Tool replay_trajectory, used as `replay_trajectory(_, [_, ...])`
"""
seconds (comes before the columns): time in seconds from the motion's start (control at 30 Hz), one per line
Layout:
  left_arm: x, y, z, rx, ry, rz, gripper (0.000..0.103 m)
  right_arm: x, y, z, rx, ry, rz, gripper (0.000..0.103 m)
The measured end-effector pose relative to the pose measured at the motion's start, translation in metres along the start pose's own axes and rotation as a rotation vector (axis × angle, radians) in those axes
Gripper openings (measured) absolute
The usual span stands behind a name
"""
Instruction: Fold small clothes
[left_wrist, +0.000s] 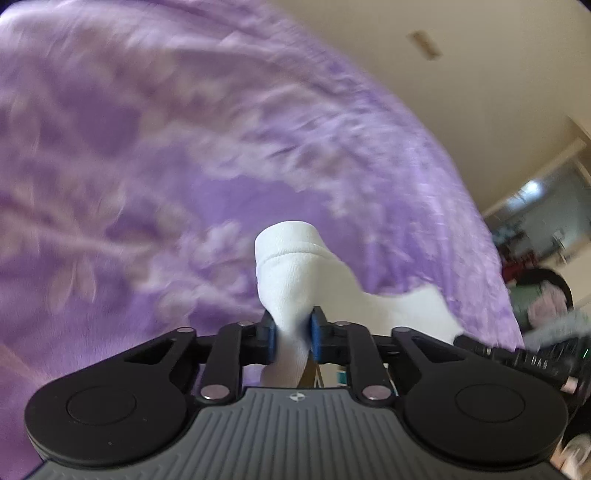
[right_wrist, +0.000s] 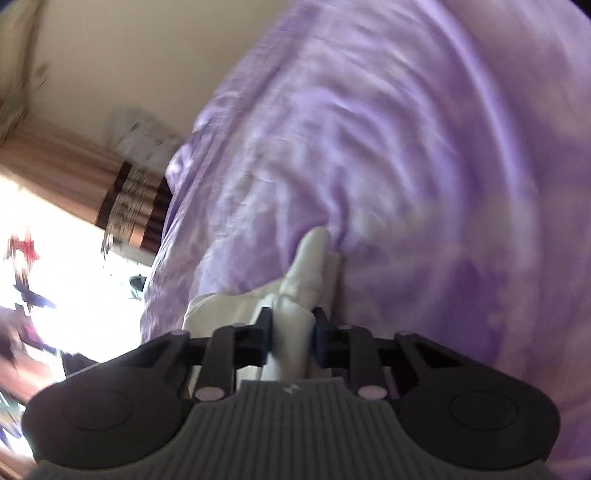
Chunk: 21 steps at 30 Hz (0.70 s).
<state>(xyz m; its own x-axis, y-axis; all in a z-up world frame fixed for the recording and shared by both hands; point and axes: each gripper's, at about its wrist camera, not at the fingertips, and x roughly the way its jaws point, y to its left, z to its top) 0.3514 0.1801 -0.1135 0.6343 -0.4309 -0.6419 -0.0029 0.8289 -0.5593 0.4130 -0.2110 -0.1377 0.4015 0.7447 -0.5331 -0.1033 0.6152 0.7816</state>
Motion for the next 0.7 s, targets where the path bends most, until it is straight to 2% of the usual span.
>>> replay_trajectory(0.1, [-0.017,-0.014,-0.005,0.152,-0.068,-0.027,0.016,-0.014,0.045,-0.006,-0.297,-0.036,-0.006,0.013])
replay_trajectory(0.17, [-0.011,-0.009,-0.003,0.156,-0.056,0.000,0.016,-0.017,0.067,-0.013,-0.496,-0.053,-0.053,0.012])
replay_trajectory(0.2, [-0.006,-0.005,-0.002,0.134,-0.039,0.017,0.016,-0.015,0.068,-0.013,-0.535,-0.050,-0.086,0.012])
replay_trajectory(0.27, [0.008,0.004,-0.001,0.118,-0.010,0.046,0.016,-0.001,0.061,-0.011,-0.557,-0.030,-0.152,0.011])
replay_trajectory(0.37, [0.021,0.010,-0.002,0.100,0.021,0.084,0.019,0.016,0.043,-0.010,-0.519,0.001,-0.195,0.010])
replay_trajectory(0.43, [0.025,0.014,-0.002,0.085,0.039,0.111,0.033,0.027,0.036,-0.010,-0.506,0.022,-0.234,0.010])
replay_trajectory(0.47, [0.025,0.015,-0.002,0.075,0.045,0.120,0.034,0.032,0.035,-0.011,-0.505,0.032,-0.255,0.011])
replay_trajectory(0.53, [0.020,0.017,-0.002,0.052,0.045,0.136,0.044,0.041,0.033,-0.012,-0.514,0.043,-0.301,0.020])
replay_trajectory(0.57, [0.016,0.016,-0.001,0.049,0.043,0.157,0.046,0.042,0.032,-0.015,-0.524,0.043,-0.333,0.030])
replay_trajectory(0.6, [0.010,0.014,-0.002,0.048,0.040,0.172,0.047,0.039,0.035,-0.016,-0.531,0.038,-0.359,0.033])
replay_trajectory(0.7, [-0.010,0.002,-0.005,0.063,0.031,0.231,0.046,0.024,0.043,-0.018,-0.537,0.015,-0.401,0.034])
